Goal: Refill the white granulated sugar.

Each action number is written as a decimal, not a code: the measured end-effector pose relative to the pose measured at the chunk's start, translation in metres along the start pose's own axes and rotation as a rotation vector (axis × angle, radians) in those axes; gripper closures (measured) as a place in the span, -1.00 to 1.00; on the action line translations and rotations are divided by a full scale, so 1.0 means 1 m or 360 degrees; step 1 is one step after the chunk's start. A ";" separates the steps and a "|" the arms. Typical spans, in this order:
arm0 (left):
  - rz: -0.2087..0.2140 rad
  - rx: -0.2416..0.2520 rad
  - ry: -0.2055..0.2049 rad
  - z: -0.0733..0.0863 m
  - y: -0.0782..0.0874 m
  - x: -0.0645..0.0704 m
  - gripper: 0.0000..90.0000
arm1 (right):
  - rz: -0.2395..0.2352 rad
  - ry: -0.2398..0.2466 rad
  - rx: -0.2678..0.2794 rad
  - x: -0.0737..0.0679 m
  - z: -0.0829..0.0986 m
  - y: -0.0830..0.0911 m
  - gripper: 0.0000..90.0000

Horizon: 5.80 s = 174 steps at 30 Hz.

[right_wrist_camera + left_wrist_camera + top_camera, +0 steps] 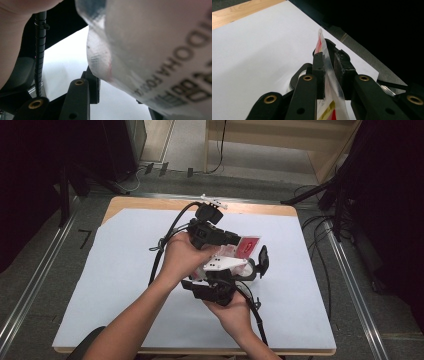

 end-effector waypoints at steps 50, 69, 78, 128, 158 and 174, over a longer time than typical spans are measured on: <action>0.0057 -0.0134 0.0036 0.036 0.019 -0.003 0.85 | -0.0069 0.0194 -0.0133 0.003 0.031 -0.021 0.31; 0.0091 -0.0252 0.0003 0.043 0.016 -0.005 0.84 | -0.0059 0.0211 -0.0190 0.016 0.043 -0.026 0.30; 0.0094 -0.0222 -0.0040 0.054 0.024 -0.005 0.93 | -0.0066 0.0272 -0.0209 0.014 0.047 -0.028 0.33; 0.0090 0.0009 -0.0073 0.087 0.073 -0.009 1.00 | 0.0091 -0.0259 0.0066 0.072 0.035 -0.003 0.39; -0.0185 0.0079 0.0140 0.112 0.086 -0.071 1.00 | 0.0121 -0.0095 -0.0068 0.068 0.036 -0.010 0.30; -0.0327 0.0080 0.0158 0.131 0.049 -0.119 1.00 | 0.0113 -0.0083 -0.0040 0.069 0.036 -0.003 0.27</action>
Point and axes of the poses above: each handheld gripper's, and its own axes: y roughly backward along the jaws, z roughly out of its underside, x roughly to its right, the point moved 1 cm from there along -y, roughly forward along the jaws, and after that the axes turned 14 degrees about -y, right-handed, at the moved point
